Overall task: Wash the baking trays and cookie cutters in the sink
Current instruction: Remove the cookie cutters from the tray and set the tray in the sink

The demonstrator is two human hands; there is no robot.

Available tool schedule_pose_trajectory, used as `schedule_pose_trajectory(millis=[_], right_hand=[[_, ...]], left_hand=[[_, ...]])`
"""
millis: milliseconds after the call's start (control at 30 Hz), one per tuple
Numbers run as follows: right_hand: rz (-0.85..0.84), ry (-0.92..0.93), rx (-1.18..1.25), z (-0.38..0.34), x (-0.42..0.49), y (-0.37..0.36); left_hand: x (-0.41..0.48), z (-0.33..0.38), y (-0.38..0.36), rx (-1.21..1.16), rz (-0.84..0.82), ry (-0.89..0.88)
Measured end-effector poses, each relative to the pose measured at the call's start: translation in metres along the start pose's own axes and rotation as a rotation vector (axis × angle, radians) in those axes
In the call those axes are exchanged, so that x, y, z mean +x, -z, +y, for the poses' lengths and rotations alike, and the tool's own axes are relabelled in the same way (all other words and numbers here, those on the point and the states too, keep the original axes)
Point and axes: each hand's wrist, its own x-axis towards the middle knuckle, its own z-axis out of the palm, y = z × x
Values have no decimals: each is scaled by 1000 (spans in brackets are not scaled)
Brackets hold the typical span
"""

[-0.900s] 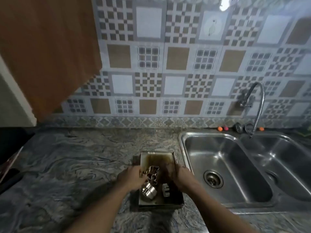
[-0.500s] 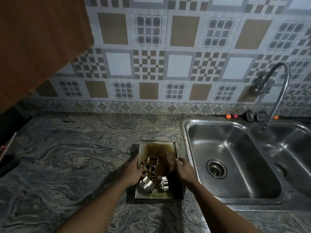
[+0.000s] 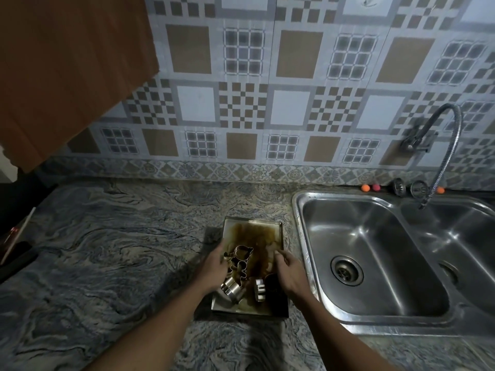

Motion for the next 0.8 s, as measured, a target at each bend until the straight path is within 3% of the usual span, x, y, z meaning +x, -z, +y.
schedule_pose_trajectory(millis=[400, 800], right_hand=[[117, 10, 18, 19, -12, 31], [341, -21, -4, 72, -82, 174]], left_hand=[[-26, 31, 0, -111, -95, -151], [-72, 114, -124, 74, -206, -288]])
